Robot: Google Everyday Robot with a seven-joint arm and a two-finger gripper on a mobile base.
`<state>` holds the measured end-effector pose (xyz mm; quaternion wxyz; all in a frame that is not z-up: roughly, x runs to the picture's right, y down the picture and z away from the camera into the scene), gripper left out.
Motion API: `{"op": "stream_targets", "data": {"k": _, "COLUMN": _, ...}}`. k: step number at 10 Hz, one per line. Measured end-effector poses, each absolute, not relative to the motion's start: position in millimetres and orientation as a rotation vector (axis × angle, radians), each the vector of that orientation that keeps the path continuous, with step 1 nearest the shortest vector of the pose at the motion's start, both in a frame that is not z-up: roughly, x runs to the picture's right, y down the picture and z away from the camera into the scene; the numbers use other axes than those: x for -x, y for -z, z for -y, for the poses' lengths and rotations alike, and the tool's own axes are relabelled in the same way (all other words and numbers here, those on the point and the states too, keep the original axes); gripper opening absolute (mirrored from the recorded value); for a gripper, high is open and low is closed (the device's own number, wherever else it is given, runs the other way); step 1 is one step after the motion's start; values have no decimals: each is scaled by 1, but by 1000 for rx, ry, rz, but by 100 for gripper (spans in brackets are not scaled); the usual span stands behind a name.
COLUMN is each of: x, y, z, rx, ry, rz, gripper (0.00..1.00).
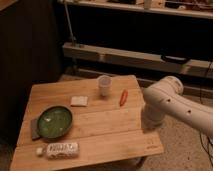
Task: Move the arm in a circular motion
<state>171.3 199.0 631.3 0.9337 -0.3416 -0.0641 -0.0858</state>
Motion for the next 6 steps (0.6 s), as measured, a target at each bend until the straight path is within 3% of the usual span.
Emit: {"op": "stream_targets", "data": {"k": 6, "x": -58, "y": -624, "z": -222, "rx": 791, "ry": 481, "rz": 365, "gripper": 0}}
